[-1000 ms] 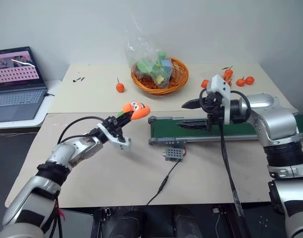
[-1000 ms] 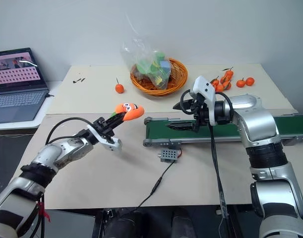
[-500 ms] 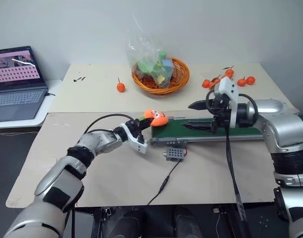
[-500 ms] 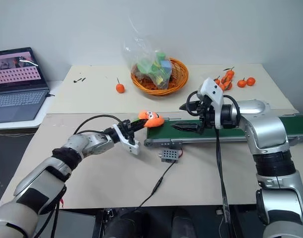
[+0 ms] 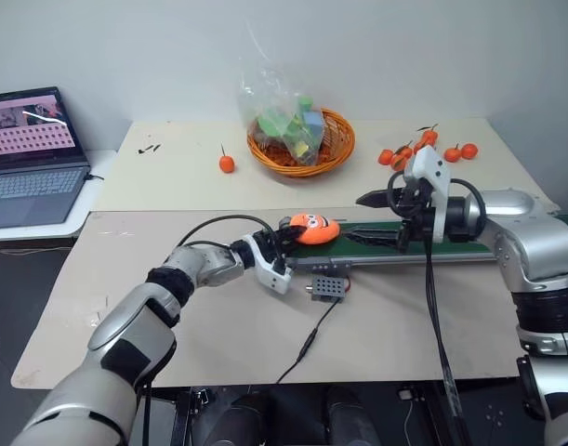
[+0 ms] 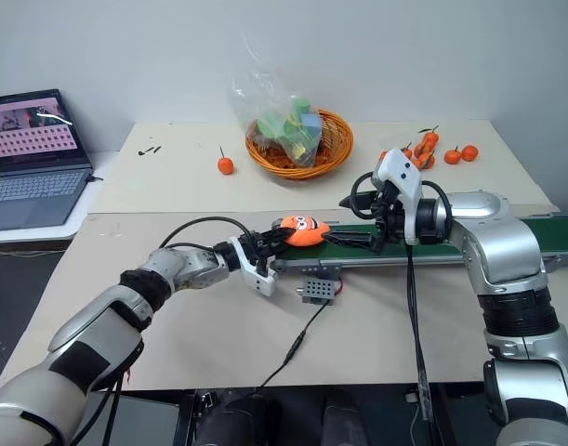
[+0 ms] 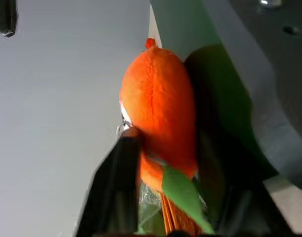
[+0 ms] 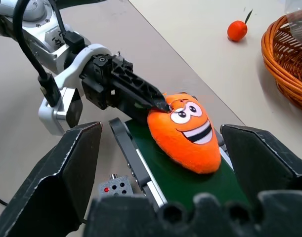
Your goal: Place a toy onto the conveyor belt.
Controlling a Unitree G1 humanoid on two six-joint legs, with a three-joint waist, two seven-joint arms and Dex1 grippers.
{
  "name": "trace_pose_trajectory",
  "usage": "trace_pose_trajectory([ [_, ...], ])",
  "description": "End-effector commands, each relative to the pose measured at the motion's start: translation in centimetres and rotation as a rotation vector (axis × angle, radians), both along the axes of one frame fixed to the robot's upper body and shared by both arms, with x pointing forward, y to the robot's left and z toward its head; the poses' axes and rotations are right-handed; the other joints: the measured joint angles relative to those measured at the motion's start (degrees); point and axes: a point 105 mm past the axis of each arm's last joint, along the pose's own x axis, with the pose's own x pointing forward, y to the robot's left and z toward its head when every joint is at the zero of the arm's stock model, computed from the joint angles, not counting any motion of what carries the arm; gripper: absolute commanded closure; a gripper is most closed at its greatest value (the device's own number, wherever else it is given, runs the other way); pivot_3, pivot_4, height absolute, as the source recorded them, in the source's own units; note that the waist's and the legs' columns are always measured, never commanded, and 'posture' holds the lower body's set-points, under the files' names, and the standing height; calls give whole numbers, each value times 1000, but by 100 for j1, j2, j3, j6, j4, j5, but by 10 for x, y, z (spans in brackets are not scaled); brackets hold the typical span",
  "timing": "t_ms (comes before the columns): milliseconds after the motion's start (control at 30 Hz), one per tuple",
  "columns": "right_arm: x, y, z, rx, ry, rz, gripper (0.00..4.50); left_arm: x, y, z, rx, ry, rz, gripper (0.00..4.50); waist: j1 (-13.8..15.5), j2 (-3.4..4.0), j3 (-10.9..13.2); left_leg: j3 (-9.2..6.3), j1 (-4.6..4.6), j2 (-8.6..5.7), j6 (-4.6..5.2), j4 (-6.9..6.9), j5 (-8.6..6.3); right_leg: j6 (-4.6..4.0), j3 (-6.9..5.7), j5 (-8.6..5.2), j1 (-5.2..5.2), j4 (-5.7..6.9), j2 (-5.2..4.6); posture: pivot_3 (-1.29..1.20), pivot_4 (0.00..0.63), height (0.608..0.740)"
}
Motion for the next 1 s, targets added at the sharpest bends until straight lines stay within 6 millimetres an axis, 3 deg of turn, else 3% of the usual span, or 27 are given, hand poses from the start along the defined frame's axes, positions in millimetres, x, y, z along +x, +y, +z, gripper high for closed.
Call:
trace_pose_trajectory([
  [33,-2,0,17,12,-61,13,0,2,12,10,-10,18,12,1083,-11,0,0,0,1,0,0,0,0,0,1,0,0,0,0,0,150,740],
  [100,0,1,17,9,-61,15,0,2,18,18,-29,37,20,244,-15,0,0,1,2,1,0,0,0,0,2,0,-1,3,0,0,150,740],
  [133,0,2,17,9,-61,17,0,2,23,22,-38,48,26,29,-19,0,0,1,3,1,0,0,0,0,2,0,0,3,0,0,150,740],
  [300,3,4,17,4,-59,31,0,4,45,37,-173,219,105,29,-62,1,-1,1,2,1,3,1,-1,0,2,1,-4,6,1,0,150,740],
  [400,4,5,16,-1,-57,37,0,8,55,38,-327,434,174,29,-63,1,-1,1,-1,0,3,4,0,0,2,1,-5,5,-1,0,150,740],
  [467,5,7,16,-5,-54,56,0,1,70,33,-575,873,220,29,-89,3,-1,0,-7,0,4,14,-1,0,-1,0,-5,4,-1,0,150,740],
  [533,5,10,15,-13,-48,75,0,-21,78,31,-678,1207,176,29,-174,5,-1,2,-19,6,40,32,-23,2,1,0,-12,22,-2,0,150,740],
  [600,5,12,15,-9,-46,87,0,-46,81,43,-631,1283,133,29,-268,5,0,3,-33,14,46,57,-33,2,0,0,-25,35,7,0,150,740],
  [733,4,17,14,-6,-35,124,0,-59,98,101,-858,1338,59,29,-263,4,1,5,-49,20,2,65,-11,-1,-1,4,-40,25,12,0,150,740],
  [867,2,23,15,10,-27,165,0,-73,102,116,-891,1368,48,29,-253,6,2,7,8,47,19,54,-31,-10,0,11,11,13,37,0,150,740],
  [1000,2,27,16,21,-18,194,0,-75,107,122,-946,1365,68,29,-256,6,2,23,20,64,13,54,-36,-19,6,16,15,12,50,0,150,740],
])
